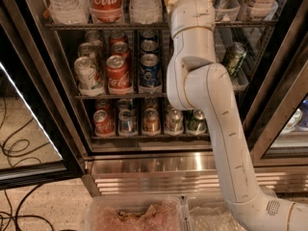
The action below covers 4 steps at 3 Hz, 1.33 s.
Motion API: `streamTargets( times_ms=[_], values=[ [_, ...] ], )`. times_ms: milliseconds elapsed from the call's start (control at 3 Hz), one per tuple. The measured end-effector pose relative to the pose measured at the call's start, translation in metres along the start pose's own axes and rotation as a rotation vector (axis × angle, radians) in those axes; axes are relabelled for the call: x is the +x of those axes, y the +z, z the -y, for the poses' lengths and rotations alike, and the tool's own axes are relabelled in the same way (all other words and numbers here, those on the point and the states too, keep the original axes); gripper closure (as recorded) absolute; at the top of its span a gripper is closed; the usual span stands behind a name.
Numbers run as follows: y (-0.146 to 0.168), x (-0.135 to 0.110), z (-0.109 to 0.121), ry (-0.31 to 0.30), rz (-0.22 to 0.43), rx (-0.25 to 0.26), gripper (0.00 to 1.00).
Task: Pick green can from top shelf of fridge
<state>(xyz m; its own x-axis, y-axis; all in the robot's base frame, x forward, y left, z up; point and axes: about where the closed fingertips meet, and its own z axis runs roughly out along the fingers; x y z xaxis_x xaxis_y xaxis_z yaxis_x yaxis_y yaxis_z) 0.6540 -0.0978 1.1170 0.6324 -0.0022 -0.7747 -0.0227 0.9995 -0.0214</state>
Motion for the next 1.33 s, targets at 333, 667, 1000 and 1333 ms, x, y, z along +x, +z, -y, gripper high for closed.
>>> streamTargets(
  times_ms=[333,667,1000,1333],
  values=[
    [-0.01,-0.011,0.001,-0.02,0.006,-0.012,1.0],
    [-0.029,-0.018,0.008,-0.059,-0.019,-0.018,1.0],
    [-0.056,-0.023,0.015,-0.098,-0.078,-0.032,1.0],
    [-0.089,-0.028,0.02,-0.118,-0.124,-0.087,1.0]
  ],
)
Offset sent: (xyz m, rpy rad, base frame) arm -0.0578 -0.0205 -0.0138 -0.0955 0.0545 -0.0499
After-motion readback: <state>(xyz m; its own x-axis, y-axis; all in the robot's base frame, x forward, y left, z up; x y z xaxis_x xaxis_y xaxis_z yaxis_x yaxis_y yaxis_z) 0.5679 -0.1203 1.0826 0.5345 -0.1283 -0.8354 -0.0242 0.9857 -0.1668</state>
